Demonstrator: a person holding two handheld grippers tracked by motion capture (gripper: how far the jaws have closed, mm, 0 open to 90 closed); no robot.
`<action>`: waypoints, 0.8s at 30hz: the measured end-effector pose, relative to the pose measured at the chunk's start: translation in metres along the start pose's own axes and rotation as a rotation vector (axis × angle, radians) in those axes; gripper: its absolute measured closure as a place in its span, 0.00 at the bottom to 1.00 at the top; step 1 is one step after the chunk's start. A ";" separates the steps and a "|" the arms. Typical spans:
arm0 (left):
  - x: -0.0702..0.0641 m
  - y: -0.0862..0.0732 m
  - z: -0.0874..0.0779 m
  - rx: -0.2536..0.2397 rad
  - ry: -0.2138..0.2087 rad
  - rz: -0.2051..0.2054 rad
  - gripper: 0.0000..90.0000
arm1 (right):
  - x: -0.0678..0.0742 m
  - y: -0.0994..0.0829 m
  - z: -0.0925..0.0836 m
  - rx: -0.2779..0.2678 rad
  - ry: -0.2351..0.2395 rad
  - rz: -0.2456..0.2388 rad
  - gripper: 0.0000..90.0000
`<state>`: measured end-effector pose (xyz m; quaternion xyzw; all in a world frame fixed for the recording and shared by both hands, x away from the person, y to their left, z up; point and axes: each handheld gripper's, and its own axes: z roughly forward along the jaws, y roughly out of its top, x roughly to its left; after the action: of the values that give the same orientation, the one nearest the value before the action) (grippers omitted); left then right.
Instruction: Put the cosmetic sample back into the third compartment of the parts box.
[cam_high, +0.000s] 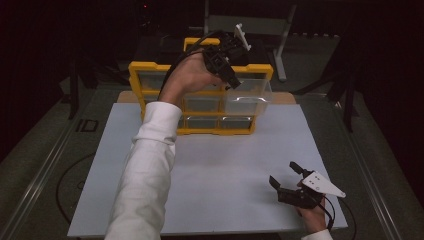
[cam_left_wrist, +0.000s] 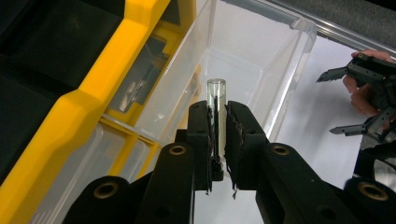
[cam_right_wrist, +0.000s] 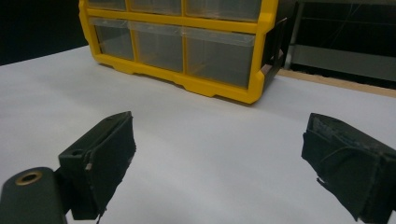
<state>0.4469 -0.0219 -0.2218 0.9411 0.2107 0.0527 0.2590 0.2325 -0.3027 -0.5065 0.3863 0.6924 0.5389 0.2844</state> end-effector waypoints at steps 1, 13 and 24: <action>-0.001 0.001 0.002 0.004 0.003 0.000 0.90 | 0.000 0.000 0.000 0.000 0.000 0.000 0.10; -0.005 0.003 0.006 -0.003 -0.012 -0.005 0.89 | 0.000 0.000 0.000 -0.001 -0.001 0.000 0.10; 0.001 -0.003 0.007 -0.037 0.026 -0.076 0.33 | -0.001 0.000 -0.001 -0.004 -0.001 0.000 0.10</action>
<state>0.4480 -0.0224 -0.2288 0.9267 0.2485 0.0590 0.2755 0.2320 -0.3041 -0.5059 0.3859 0.6912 0.5402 0.2854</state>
